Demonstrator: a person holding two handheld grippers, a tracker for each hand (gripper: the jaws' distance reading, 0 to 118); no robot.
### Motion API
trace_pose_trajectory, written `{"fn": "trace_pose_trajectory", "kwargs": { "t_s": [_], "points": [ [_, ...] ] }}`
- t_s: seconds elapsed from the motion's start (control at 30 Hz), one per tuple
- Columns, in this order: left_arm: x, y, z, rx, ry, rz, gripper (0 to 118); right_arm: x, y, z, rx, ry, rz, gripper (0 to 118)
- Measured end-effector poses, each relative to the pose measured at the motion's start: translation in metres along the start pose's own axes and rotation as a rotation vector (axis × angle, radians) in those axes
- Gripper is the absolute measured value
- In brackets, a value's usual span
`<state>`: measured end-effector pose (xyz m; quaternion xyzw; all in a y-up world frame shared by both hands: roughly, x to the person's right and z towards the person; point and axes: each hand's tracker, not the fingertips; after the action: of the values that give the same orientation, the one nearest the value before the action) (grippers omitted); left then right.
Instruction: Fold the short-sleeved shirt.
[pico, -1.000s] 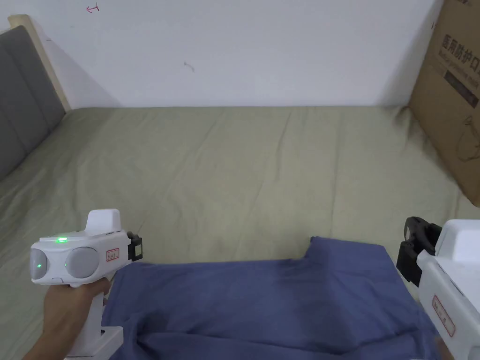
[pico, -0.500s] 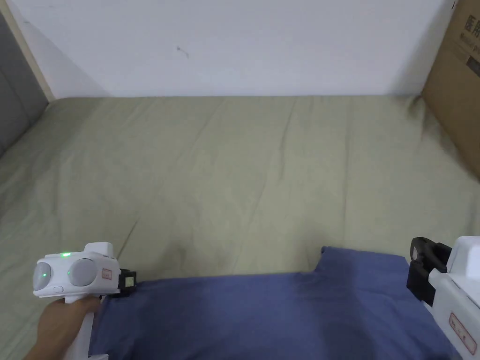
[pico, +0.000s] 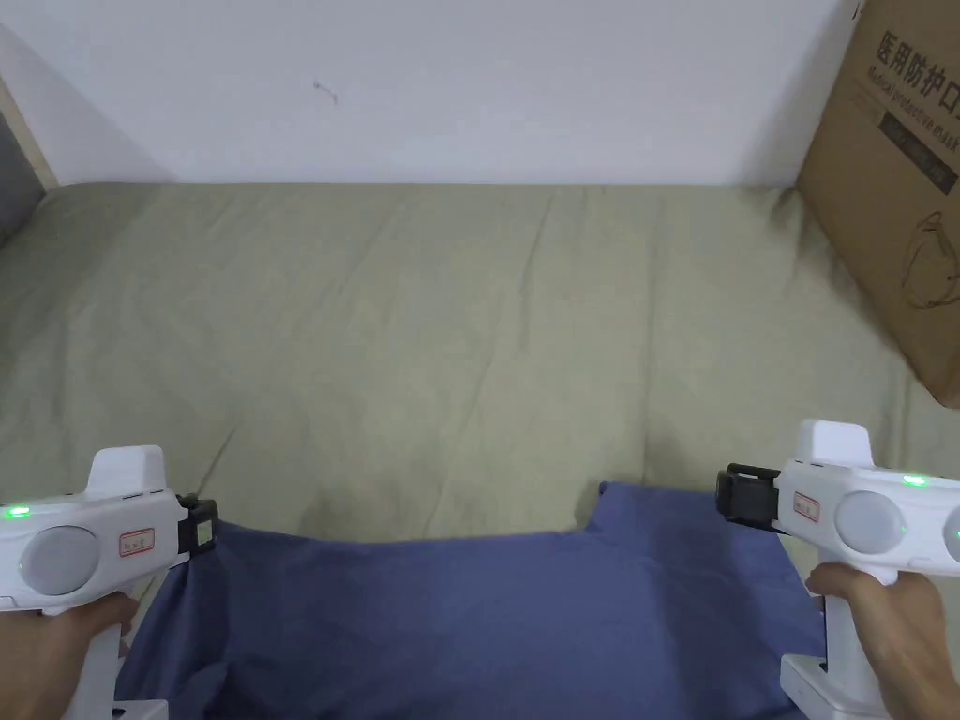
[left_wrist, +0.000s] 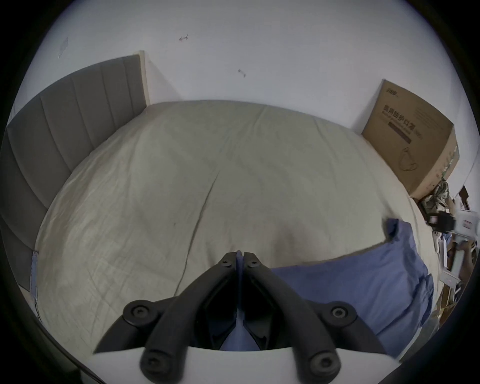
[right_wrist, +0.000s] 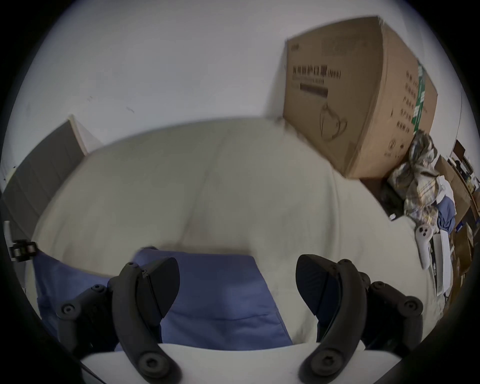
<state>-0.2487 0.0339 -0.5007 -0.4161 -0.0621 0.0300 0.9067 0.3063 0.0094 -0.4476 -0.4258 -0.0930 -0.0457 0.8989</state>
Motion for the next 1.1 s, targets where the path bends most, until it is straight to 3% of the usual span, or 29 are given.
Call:
{"fn": "trace_pose_trajectory", "kwargs": {
  "t_s": [0.07,0.17,0.27,0.33,0.5,0.8,1.1],
  "points": [
    [0.0,0.001,0.003,0.008,-0.009,-0.001,0,0.001,-0.004,-0.021,-0.059,0.004,0.008,92],
    [-0.001,-0.001,0.011,0.008,-0.015,-0.002,0,-0.001,-0.013,-0.045,-0.158,0.003,0.026,73],
    [-0.005,-0.003,0.011,-0.008,-0.013,0.013,0,-0.006,-0.024,-0.047,-0.171,0.047,0.022,36],
    [-0.008,-0.005,0.014,-0.008,-0.01,0.02,0,-0.005,-0.024,-0.038,-0.138,0.069,0.016,2],
    [-0.017,-0.012,0.027,0.001,0.011,0.044,0,-0.012,-0.024,0.014,-0.025,0.069,0.061,2],
    [-0.024,-0.038,0.083,0.026,0.046,0.076,0,0.009,-0.064,0.162,0.16,0.202,-0.036,2],
    [-0.035,-0.103,0.126,-0.019,0.044,0.065,0,0.029,-0.162,0.23,0.141,0.24,-0.102,2]
  ]
}}
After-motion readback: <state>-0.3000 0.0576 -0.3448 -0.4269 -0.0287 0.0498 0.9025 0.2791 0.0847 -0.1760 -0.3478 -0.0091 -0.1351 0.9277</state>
